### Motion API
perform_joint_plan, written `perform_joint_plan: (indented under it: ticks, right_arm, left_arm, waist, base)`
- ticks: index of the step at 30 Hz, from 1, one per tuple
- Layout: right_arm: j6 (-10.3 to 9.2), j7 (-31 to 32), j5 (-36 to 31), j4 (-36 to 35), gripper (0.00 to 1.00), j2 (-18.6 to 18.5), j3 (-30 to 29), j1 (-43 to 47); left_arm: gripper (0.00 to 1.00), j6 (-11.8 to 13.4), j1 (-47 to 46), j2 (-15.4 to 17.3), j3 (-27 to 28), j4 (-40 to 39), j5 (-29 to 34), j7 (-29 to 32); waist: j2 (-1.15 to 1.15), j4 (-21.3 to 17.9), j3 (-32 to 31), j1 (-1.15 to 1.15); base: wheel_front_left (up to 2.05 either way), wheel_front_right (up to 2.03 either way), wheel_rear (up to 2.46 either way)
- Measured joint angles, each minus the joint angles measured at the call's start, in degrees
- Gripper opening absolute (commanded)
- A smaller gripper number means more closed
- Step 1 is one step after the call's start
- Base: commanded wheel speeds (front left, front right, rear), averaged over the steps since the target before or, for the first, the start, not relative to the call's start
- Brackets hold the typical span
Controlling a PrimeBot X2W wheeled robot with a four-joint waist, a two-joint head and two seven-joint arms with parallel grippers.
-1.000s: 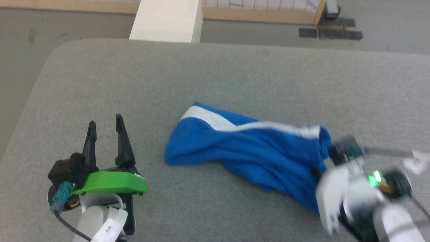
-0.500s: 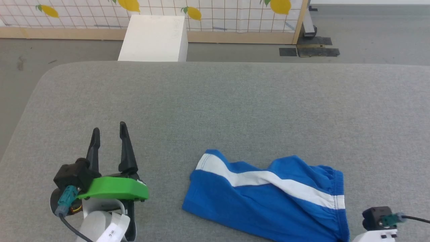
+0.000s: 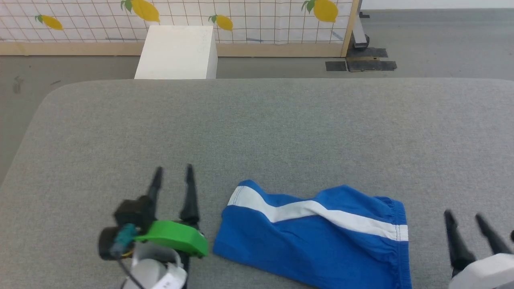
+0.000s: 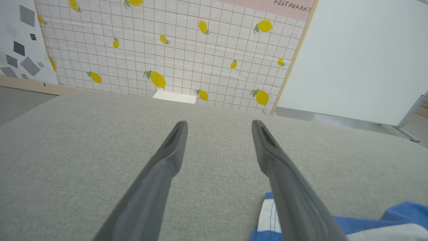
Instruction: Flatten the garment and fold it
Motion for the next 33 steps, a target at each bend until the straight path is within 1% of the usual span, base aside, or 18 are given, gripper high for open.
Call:
perform_joint_plan:
  ticks: [3, 5, 7, 10, 13, 17, 19, 25, 30, 31, 32, 33]
  right_arm:
    - [0.00, -7.81, -0.91, 0.31, 1.00, 0.01, -0.14, -2.01]
    - [0.00, -12.87, -1.86, 1.02, 1.00, 0.00, 0.32, -3.28]
    - [0.00, -16.53, -2.81, 1.78, 1.00, 0.03, 0.94, -3.99]
    - [0.00, -20.34, -3.68, 3.21, 1.00, 0.02, 1.75, -4.58]
    - [0.00, -22.09, -4.27, 4.43, 1.00, 0.04, 2.69, -4.65]
    - [0.00, -23.19, -4.39, 5.25, 1.00, 0.03, 3.52, -5.18]
    - [0.00, -23.53, -4.47, 5.42, 1.00, 0.03, 3.92, -5.65]
    - [0.00, -23.77, -4.46, 5.82, 1.00, 0.02, 5.38, -6.36]
    - [0.00, -23.82, -4.44, 5.98, 1.00, 0.04, 6.35, -6.87]
    - [0.00, -23.86, -4.44, 5.99, 1.00, 0.04, 6.36, -6.87]
    - [0.00, -23.90, -4.43, 5.98, 1.00, 0.03, 6.39, -6.87]
    - [0.00, -24.01, -4.35, 5.98, 1.00, 0.03, 6.44, -6.87]
  left_arm:
    - [1.00, -0.87, -1.24, -0.01, -3.02, 3.82, 0.51, 0.10]
    - [1.00, -1.54, -3.22, -0.01, -4.88, 6.64, 0.58, 1.34]
    - [1.00, -1.91, -5.47, -0.01, -6.35, 9.09, 0.76, 3.42]
    - [1.00, -2.98, -8.76, -0.02, -8.58, 12.80, 1.13, 8.34]
    - [1.00, -4.00, -11.39, 0.07, -10.40, 16.42, 1.25, 14.89]
    - [1.00, -4.13, -14.41, 0.54, -11.61, 19.97, 2.00, 23.40]
    - [1.00, -3.81, -15.77, 0.96, -11.89, 21.23, 2.58, 27.53]
    - [1.00, -1.43, -18.53, 2.38, -12.43, 23.95, 3.57, 37.96]
    - [1.00, -1.53, -20.12, 2.81, -13.48, 23.91, 3.50, 47.17]
    - [0.61, -1.63, -20.31, 3.00, -13.73, 23.49, 3.47, 48.97]
    - [0.27, -1.85, -20.42, 3.19, -13.89, 22.87, 3.45, 50.23]
    - [0.00, -2.19, -20.41, 3.35, -14.13, 22.16, 3.36, 51.33]
  waist:
    - [0.00, -0.33, 0.23, 0.00]
    - [0.00, -0.66, 0.50, 0.00]
    - [0.00, -1.02, 0.72, 0.00]
    - [0.00, -1.69, 0.96, 0.00]
    - [0.00, -2.42, 1.18, 0.00]
    - [0.00, -3.45, 1.49, 0.00]
    - [0.00, -3.92, 1.76, 0.00]
    - [0.00, -5.04, 2.95, 0.00]
    - [0.00, -5.81, 3.85, 0.00]
    - [0.00, -5.90, 4.02, 0.00]
    - [0.00, -5.96, 4.18, 0.00]
    - [0.00, -5.98, 4.33, 0.00]
  base:
    - [0.00, 0.00, 0.00]
    - [0.00, 0.00, 0.00]
    - [0.00, 0.00, 0.00]
    - [0.00, 0.00, 0.00]
    - [0.00, 0.00, 0.00]
    - [0.00, 0.00, 0.00]
    - [0.00, 0.00, 0.00]
    - [0.00, 0.00, 0.00]
    - [0.00, 0.00, 0.00]
    - [0.00, 0.00, 0.00]
    - [0.00, 0.00, 0.00]
    - [0.00, 0.00, 0.00]
